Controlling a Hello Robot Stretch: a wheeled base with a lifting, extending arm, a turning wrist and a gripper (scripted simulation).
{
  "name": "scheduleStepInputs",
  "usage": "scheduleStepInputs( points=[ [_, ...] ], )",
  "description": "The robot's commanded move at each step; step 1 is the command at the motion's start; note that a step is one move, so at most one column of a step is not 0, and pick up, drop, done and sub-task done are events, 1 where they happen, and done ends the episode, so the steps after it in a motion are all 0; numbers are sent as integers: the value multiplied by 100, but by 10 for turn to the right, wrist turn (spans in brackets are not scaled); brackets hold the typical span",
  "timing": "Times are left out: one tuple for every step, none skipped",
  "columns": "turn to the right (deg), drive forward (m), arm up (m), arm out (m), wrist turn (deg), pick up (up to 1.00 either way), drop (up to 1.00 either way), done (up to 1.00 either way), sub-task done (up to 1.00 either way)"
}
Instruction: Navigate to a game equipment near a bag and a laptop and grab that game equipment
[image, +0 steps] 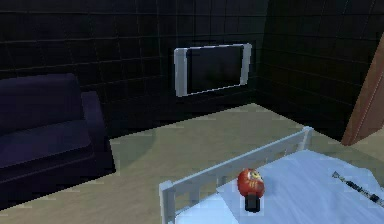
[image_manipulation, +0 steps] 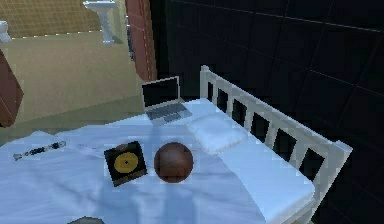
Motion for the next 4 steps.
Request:
scheduleStepInputs(
  points=[
    [0, 0, 12, 0, 0, 0, 0, 0, 0],
    [0, 0, 0, 44, 0, 0, 0, 0, 0],
    [0, 0, 0, 0, 450, 0, 0, 0, 0],
    [0, 0, 0, 0, 450, 0, 0, 0, 0]
  ],
)
